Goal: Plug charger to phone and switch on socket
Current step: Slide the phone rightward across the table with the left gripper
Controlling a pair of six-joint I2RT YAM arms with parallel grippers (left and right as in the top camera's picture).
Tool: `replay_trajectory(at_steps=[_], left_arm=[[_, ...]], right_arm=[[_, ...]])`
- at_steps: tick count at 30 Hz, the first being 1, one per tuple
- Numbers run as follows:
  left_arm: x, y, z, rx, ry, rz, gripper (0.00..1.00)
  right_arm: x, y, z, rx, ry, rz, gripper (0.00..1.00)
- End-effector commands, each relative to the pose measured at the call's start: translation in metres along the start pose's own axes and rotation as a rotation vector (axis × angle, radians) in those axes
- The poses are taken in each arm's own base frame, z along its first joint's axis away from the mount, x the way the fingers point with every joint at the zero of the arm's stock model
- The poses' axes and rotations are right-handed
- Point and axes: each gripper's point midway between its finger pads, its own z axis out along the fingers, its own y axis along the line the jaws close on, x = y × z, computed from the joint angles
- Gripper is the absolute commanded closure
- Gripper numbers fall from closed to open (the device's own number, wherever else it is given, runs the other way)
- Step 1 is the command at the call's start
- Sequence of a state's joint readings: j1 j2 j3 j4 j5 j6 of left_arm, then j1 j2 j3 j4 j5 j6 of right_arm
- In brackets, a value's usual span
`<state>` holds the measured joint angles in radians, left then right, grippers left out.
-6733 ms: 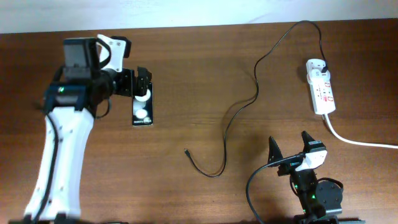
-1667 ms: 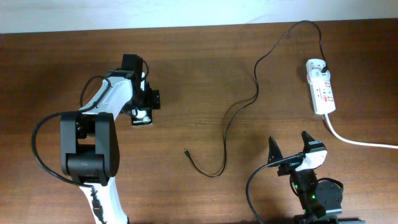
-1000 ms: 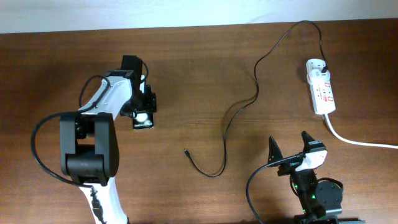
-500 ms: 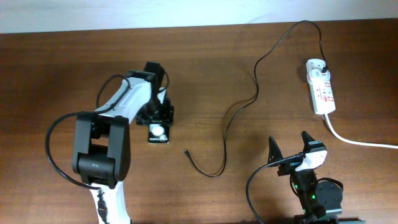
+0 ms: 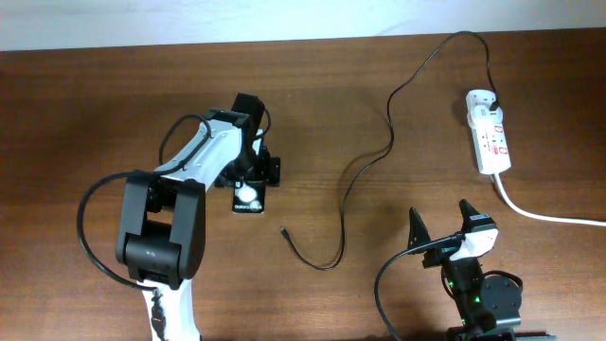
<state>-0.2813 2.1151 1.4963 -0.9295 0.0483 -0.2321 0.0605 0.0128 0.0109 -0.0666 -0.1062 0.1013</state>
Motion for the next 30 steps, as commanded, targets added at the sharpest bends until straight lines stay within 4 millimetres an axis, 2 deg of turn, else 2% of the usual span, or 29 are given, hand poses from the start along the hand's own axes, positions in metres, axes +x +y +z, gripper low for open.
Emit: replay_trajectory(at_steps=[1,6,9,12,16,23,30], left_arm=[[0.002,0.006,0.017,-0.024,0.014,-0.002,0.01],[0.001,0.011,0.017,-0.063,0.005,0.003,0.01],[-0.013,0.023,0.015,-0.144,-0.060,0.005,0.01],[-0.020,0.021,0.015,-0.134,-0.089,0.005,0.01],[-0.011,0.023,0.014,-0.144,-0.049,0.076,0.01],[-0.025,0.039,-0.008,-0.161,-0.111,0.059,0.01],[-0.023,0.037,-0.006,-0.158,-0.104,0.063,0.01]], right_arm=[[0.002,-0.002,0.000,0.007,0.001,0.000,0.01],[0.002,-0.002,0.000,0.007,0.001,0.000,0.01],[0.002,-0.002,0.000,0.007,0.001,0.000,0.01],[0.002,-0.002,0.000,0.007,0.001,0.001,0.01],[0.002,-0.002,0.000,0.007,0.001,0.000,0.01],[0.002,-0.002,0.000,0.007,0.001,0.000,0.01],[0.002,-0.002,0.000,0.007,0.001,0.000,0.01]])
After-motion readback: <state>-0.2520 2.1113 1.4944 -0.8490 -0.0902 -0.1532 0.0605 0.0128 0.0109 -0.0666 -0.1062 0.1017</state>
